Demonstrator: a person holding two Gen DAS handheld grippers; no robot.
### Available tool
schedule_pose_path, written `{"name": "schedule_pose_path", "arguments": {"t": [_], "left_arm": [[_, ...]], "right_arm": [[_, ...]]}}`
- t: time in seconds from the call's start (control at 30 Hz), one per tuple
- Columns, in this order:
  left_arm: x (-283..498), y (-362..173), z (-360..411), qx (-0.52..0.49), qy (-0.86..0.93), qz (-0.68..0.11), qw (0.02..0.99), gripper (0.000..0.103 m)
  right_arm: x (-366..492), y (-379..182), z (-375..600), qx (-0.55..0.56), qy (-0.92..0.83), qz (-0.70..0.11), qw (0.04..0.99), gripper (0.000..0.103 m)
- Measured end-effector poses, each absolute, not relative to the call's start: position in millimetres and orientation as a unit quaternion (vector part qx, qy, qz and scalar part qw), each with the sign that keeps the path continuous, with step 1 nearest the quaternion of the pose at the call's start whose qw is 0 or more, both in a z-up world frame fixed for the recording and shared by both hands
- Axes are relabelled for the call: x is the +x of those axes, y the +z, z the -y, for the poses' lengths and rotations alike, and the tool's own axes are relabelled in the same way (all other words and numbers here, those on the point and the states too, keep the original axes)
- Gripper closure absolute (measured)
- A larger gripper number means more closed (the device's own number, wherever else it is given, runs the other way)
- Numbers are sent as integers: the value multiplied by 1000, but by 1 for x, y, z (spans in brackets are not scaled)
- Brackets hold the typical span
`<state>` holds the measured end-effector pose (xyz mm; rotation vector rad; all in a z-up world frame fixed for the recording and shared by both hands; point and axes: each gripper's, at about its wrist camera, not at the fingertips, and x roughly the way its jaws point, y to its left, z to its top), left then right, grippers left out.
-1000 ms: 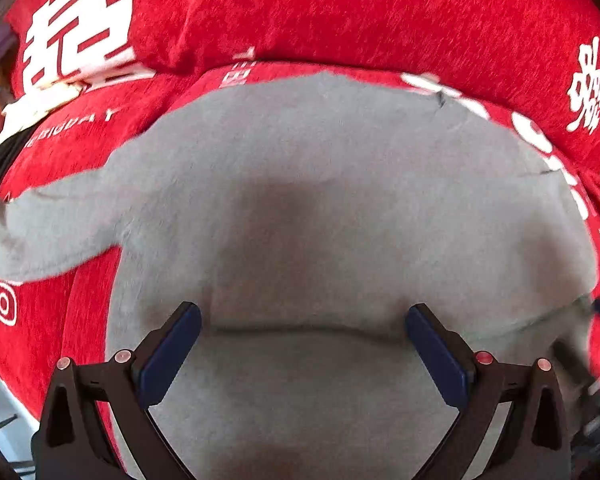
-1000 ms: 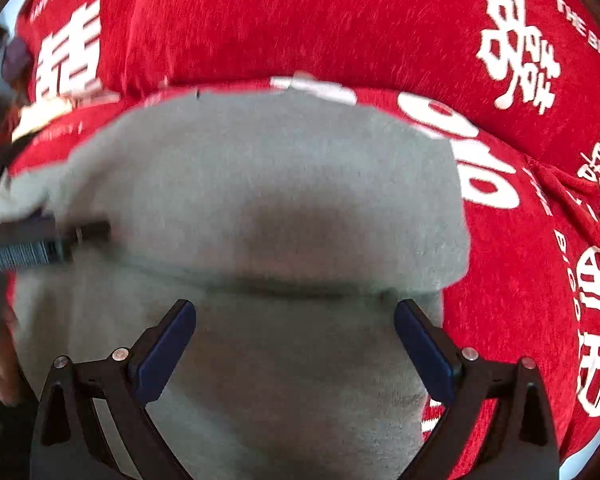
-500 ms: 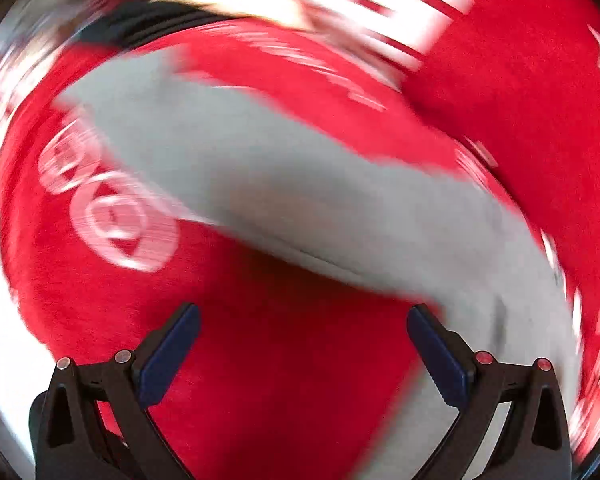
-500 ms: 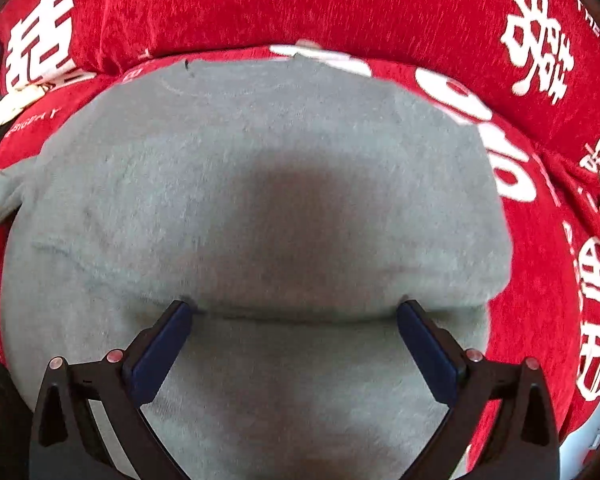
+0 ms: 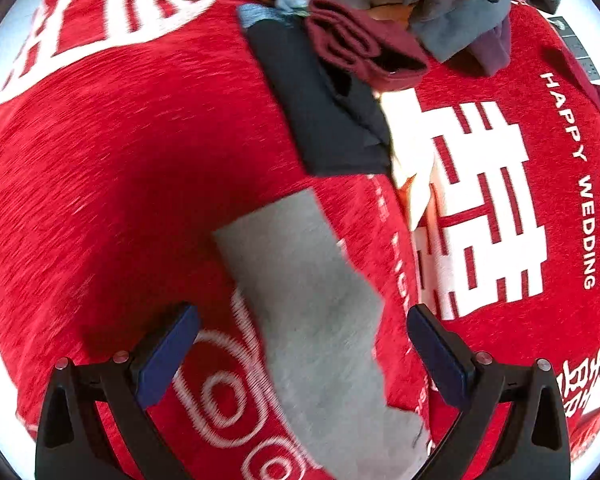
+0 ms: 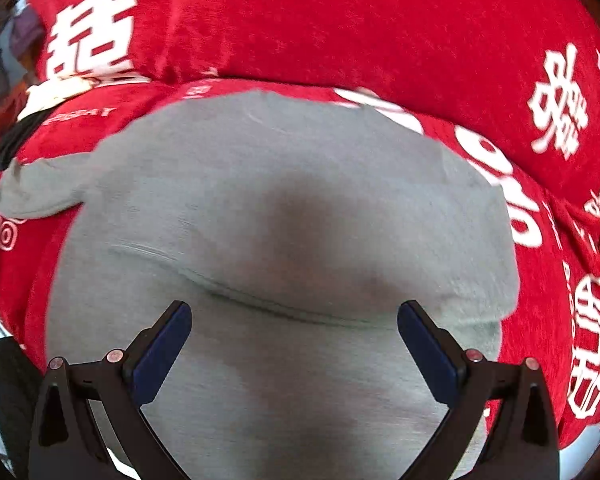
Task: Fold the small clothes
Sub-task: 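Grasp the other grey sleeve cuff with the left gripper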
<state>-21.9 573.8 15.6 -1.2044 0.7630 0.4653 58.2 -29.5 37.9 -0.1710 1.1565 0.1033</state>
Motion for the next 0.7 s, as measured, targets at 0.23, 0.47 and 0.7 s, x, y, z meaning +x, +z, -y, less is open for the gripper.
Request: {"name": "schedule_pose_path", "arguments": {"t": [0.23, 0.47, 0.7], "left_arm": [[-5, 14, -568, -516, 205, -339, 760, 5], [-2, -15, -576, -575, 125, -339, 734, 65], [-4, -6, -576, -548, 144, -338, 751, 96]], "right_arm": [[70, 48, -14, -107, 80, -539, 832, 0], [88, 49, -59, -111, 110, -543, 825, 0], [91, 38, -79, -124, 125, -550, 817, 0]]}}
